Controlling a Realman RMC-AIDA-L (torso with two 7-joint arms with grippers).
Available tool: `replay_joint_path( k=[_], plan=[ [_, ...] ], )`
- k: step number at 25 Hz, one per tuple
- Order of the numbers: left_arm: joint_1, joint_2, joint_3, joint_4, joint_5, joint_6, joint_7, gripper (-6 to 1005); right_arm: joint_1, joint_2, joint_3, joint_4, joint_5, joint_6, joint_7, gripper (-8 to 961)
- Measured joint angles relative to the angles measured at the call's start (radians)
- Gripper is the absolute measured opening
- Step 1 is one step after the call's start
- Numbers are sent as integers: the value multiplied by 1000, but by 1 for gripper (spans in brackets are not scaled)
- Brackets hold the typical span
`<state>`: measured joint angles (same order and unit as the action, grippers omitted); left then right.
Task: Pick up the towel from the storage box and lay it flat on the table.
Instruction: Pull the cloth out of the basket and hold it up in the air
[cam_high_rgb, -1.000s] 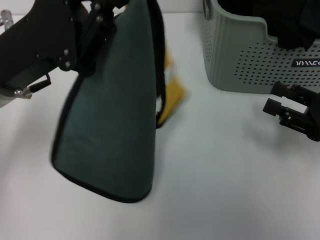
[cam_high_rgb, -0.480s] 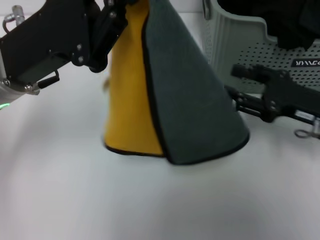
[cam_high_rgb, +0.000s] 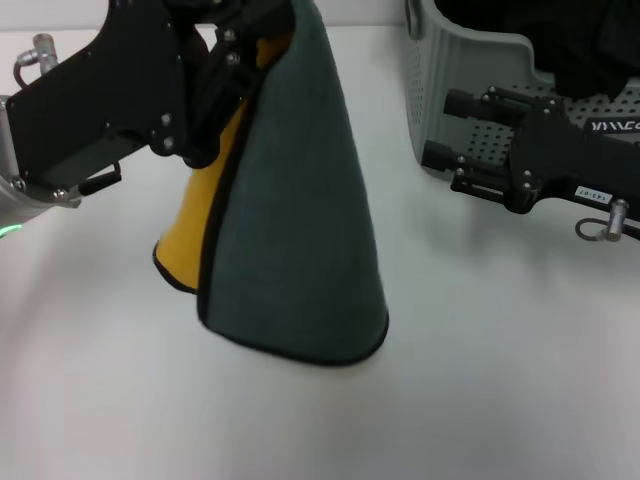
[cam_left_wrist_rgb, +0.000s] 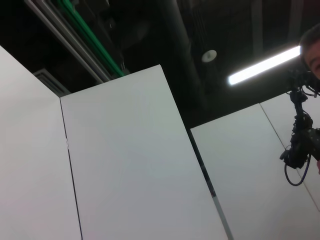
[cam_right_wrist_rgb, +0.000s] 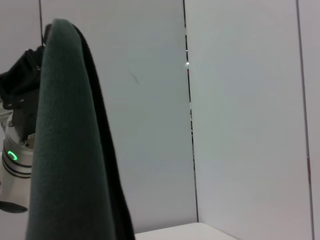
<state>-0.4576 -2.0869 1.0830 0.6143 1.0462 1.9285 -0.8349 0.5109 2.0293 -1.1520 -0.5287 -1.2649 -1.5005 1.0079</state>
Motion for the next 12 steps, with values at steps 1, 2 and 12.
replay_joint_path(
  k=[1,2,12],
  plan=[
    [0,1,0,0,4,1,-1,30,1,0,-4,-1,0,1,-1,636],
    [0,2,0,0,10,2,-3,30,2,0,-8,-1,1,2,-1,636],
    [-28,-1,41,13,46,12,-24,30,52,0,-290,-3,148,156,-38,633]
  ],
)
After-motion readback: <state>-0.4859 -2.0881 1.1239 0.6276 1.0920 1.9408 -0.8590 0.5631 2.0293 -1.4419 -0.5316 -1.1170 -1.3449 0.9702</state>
